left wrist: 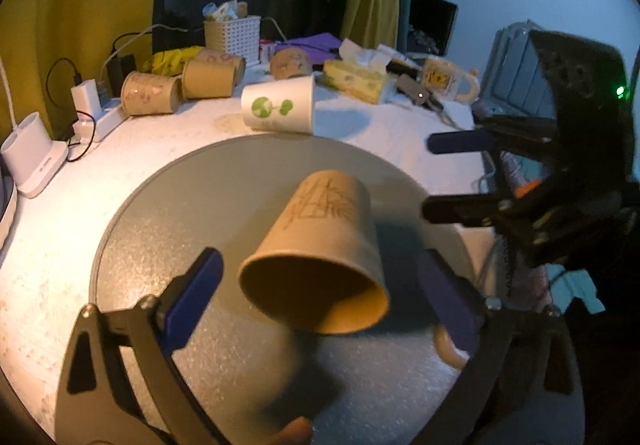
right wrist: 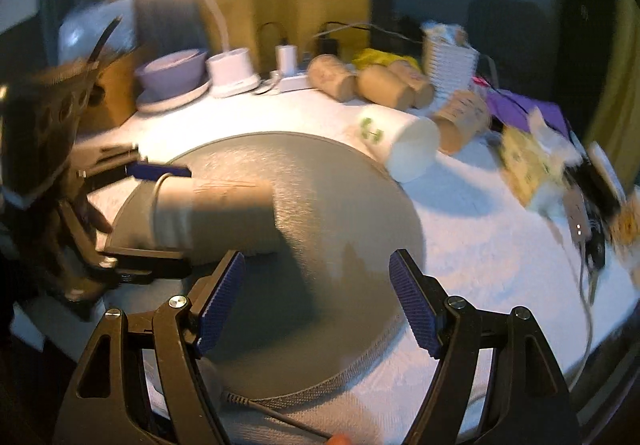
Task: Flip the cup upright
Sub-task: 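Lift the brown cup with the left gripper and carry it over the mat, then grasp the cup body with the right gripper while the left gripper releases it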
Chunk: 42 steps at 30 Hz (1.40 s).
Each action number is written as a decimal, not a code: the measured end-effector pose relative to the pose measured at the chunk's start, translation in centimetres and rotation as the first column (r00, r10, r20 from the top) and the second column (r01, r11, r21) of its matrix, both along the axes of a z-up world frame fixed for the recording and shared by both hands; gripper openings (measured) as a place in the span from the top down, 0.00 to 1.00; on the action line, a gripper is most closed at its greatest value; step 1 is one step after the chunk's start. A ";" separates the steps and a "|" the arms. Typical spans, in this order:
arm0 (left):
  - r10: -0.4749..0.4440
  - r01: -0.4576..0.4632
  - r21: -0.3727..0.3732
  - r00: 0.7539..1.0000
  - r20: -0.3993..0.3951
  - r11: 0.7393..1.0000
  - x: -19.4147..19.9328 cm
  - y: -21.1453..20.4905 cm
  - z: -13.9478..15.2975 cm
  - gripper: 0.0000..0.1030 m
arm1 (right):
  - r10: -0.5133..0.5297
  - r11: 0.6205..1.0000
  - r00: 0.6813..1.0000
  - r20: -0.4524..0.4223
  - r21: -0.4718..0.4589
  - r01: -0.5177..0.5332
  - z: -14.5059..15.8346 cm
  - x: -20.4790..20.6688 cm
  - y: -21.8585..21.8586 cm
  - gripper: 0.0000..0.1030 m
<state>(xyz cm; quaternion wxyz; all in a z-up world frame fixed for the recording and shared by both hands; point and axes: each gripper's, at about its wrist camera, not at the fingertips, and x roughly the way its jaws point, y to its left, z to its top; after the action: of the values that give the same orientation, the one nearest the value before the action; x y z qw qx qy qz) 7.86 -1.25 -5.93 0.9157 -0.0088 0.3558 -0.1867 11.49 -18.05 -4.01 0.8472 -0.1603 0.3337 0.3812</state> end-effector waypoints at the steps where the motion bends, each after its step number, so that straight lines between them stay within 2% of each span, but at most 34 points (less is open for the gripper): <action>1: 0.006 -0.006 -0.003 1.000 0.005 1.000 -0.2 0.2 0.2 0.04 | 0.032 0.999 0.999 0.015 -0.013 -0.032 0.2 0.0 0.4 0.24; 4: 0.031 -0.030 -0.022 0.999 0.022 0.999 -1.0 1.4 0.7 0.04 | 0.152 0.987 0.986 0.065 -0.062 -0.148 1.0 0.1 2.2 0.24; 7: 0.070 -0.068 -0.044 0.996 0.049 0.997 -1.9 3.0 1.4 0.04 | 0.297 0.947 0.952 0.079 -0.153 -0.282 1.1 0.0 4.6 0.24; 9: 0.102 -0.099 -0.043 0.993 0.065 0.994 -2.5 3.9 1.7 0.04 | 0.392 0.903 0.917 0.073 -0.222 -0.368 0.9 -0.5 6.1 0.24; 15: 0.200 -0.197 -0.051 0.977 0.069 0.979 -3.7 7.1 1.7 0.04 | 0.590 0.743 0.804 0.074 -0.439 -0.505 0.3 -2.0 9.7 0.24; 19: 0.254 -0.252 -0.060 0.966 0.042 0.966 -3.7 8.7 1.4 0.04 | 0.708 0.599 0.704 0.054 -0.575 -0.557 -0.4 -2.8 11.6 0.24; 20: 0.261 -0.259 -0.061 0.965 0.035 0.964 -3.6 8.9 1.2 0.04 | 0.739 0.552 0.673 0.036 -0.603 -0.575 -0.7 -2.9 12.3 0.23; 23: 0.271 -0.270 -0.054 0.962 0.018 0.961 -3.5 9.2 0.8 0.04 | 0.778 0.473 0.628 -0.011 -0.648 -0.597 -1.8 -3.0 13.4 0.23; 25: 0.274 -0.273 -0.052 0.962 0.006 0.961 -3.4 9.1 0.5 0.04 | 0.787 0.441 0.616 -0.034 -0.668 -0.600 -2.6 -2.5 14.0 0.23; 31: 0.288 -0.288 -0.040 0.958 -0.009 0.957 -3.3 9.0 0.2 0.04 | 0.772 0.438 0.632 -0.064 -0.666 -0.603 -3.2 -0.9 15.2 0.24; 33: 0.297 -0.297 -0.042 0.955 -0.013 0.954 -3.2 9.2 0.1 0.04 | 0.762 0.450 0.644 -0.069 -0.659 -0.603 -3.2 -0.6 15.6 0.24; 34: 0.301 -0.301 -0.042 0.954 -0.012 0.953 -3.2 9.2 0.1 0.04 | 0.756 0.459 0.651 -0.069 -0.654 -0.602 -3.2 -0.5 15.7 0.28; 38: 0.311 -0.310 -0.045 0.951 -0.001 0.950 -3.4 9.3 0.3 0.04 | 0.743 0.495 0.665 -0.070 -0.612 -0.617 -2.9 -0.2 15.5 0.29; 42: 0.318 -0.318 -0.049 0.948 0.001 0.947 -3.3 9.5 0.2 0.04 | 0.699 0.569 0.714 -0.038 -0.575 -0.588 -2.2 0.2 14.7 0.31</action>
<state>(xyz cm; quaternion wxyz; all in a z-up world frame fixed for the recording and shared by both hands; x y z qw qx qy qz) 4.57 8.21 -5.72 0.9349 -0.0873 0.3409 -0.0452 11.69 -3.39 -6.19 0.5931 -0.5425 0.2618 0.5343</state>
